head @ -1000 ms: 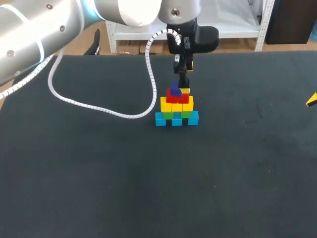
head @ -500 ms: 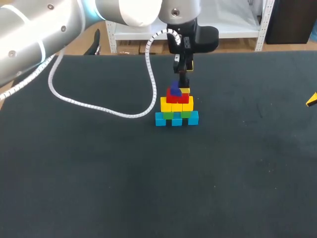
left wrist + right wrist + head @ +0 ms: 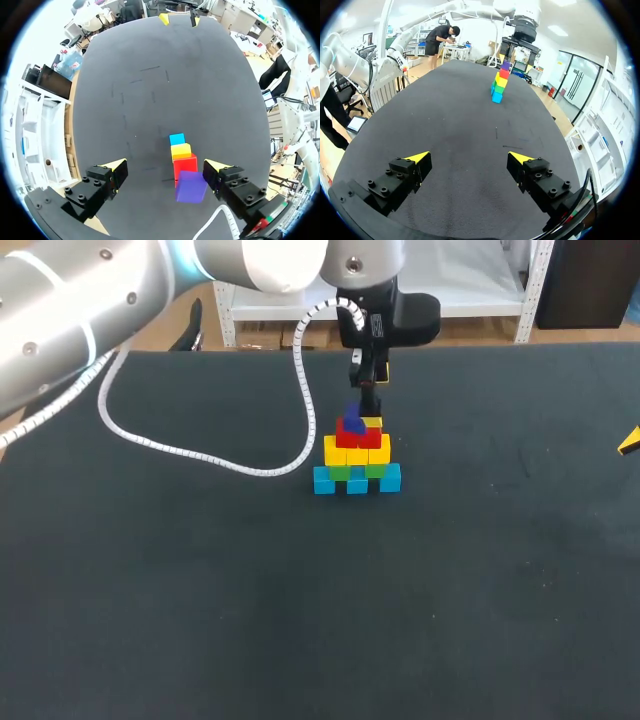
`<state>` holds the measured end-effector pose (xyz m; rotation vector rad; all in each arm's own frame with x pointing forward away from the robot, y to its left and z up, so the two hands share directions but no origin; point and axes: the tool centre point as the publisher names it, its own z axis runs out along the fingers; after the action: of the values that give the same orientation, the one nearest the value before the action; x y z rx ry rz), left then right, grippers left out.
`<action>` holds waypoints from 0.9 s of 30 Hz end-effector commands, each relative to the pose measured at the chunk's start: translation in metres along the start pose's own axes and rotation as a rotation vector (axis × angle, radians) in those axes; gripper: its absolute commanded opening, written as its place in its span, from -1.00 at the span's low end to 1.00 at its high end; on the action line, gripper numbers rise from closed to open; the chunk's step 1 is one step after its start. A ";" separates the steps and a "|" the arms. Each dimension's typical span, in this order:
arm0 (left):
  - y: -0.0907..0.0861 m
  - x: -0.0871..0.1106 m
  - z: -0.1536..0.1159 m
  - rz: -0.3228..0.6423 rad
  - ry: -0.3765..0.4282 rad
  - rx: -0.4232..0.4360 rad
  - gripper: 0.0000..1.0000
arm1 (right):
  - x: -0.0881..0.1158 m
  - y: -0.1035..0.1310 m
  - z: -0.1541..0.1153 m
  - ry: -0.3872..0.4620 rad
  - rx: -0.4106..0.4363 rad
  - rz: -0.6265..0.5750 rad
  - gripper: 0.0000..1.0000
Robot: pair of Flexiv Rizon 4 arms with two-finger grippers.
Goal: Place the blue cubes, place green cubes on the blue cubes, place the yellow cubes on the green cubes, then place the red cubes on the yellow cubes, and place purple cube on the red cubes.
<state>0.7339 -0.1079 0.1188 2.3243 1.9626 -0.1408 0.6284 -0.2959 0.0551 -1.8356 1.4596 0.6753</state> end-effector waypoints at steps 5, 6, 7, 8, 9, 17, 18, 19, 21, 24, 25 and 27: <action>-0.006 -0.003 -0.008 0.035 -0.026 0.014 1.00 | 0.001 -0.001 0.001 -0.002 0.000 -0.001 1.00; -0.009 -0.003 -0.012 0.040 -0.042 0.017 1.00 | 0.001 -0.001 0.001 -0.002 0.000 -0.001 1.00; -0.011 -0.004 -0.015 0.047 -0.050 0.015 1.00 | 0.001 -0.001 0.001 -0.002 0.000 -0.001 1.00; -0.014 -0.004 -0.019 0.055 -0.064 0.018 1.00 | 0.001 -0.001 0.001 -0.002 0.000 -0.001 1.00; -0.018 -0.005 -0.024 0.065 -0.079 0.014 1.00 | 0.001 -0.001 0.001 -0.002 0.000 -0.001 1.00; -0.046 0.014 -0.066 0.190 -0.240 -0.003 1.00 | 0.001 -0.001 0.001 -0.002 0.000 -0.001 1.00; -0.049 0.020 -0.072 0.196 -0.277 -0.011 1.00 | 0.001 -0.001 0.001 -0.002 0.000 -0.001 1.00; -0.052 0.027 -0.078 0.213 -0.317 -0.019 1.00 | 0.001 -0.001 0.001 -0.002 0.000 -0.001 1.00; -0.060 0.043 -0.088 0.231 -0.389 -0.029 1.00 | 0.001 -0.001 0.001 -0.002 0.000 -0.001 1.00; -0.071 0.071 -0.101 0.230 -0.426 -0.075 1.00 | 0.001 -0.001 0.001 -0.002 0.000 -0.001 1.00; -0.074 0.080 -0.104 0.214 -0.442 -0.077 1.00 | 0.001 -0.001 0.001 -0.002 0.000 -0.001 1.00; -0.079 0.101 -0.108 0.181 -0.403 -0.114 1.00 | 0.001 -0.001 0.001 -0.002 0.000 -0.001 1.00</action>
<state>0.7143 -0.0323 0.2134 2.3621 1.5696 -0.5058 0.6284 -0.2960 0.0551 -1.8355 1.4596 0.6752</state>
